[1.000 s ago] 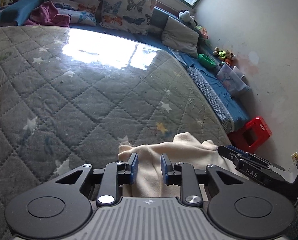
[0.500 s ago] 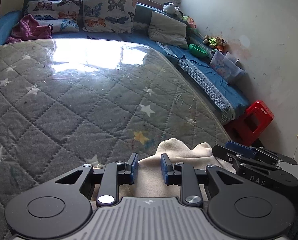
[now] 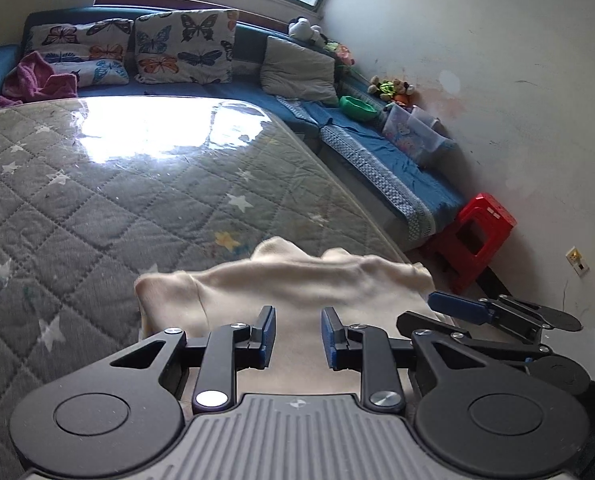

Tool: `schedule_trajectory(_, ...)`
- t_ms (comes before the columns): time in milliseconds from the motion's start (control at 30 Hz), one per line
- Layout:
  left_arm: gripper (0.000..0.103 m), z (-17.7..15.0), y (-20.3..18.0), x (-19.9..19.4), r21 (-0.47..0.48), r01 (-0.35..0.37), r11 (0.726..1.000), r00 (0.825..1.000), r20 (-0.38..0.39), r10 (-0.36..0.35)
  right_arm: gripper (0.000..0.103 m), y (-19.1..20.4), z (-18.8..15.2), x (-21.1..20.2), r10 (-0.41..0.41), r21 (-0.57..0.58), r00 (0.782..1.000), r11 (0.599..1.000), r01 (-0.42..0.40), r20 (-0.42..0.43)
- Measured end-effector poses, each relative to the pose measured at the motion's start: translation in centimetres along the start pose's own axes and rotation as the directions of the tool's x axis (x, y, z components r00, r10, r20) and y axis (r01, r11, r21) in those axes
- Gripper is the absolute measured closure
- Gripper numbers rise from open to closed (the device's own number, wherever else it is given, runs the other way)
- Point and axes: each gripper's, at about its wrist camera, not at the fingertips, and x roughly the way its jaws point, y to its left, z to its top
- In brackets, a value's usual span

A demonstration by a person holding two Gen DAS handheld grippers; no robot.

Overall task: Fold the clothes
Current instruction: 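Lower the folded shirt onto the table with both grippers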

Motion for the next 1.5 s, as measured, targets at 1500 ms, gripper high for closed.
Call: schedule_trajectory(1500, 0.076, -6.2, 3.9, -4.5, -0.086, -0.031, 0.996, 0.999, 0.039, 0.034, 0.05, -0.7, -5.1, -3.5, -0.055, 0.064, 0.998, 0.996, 0.054, 0.022)
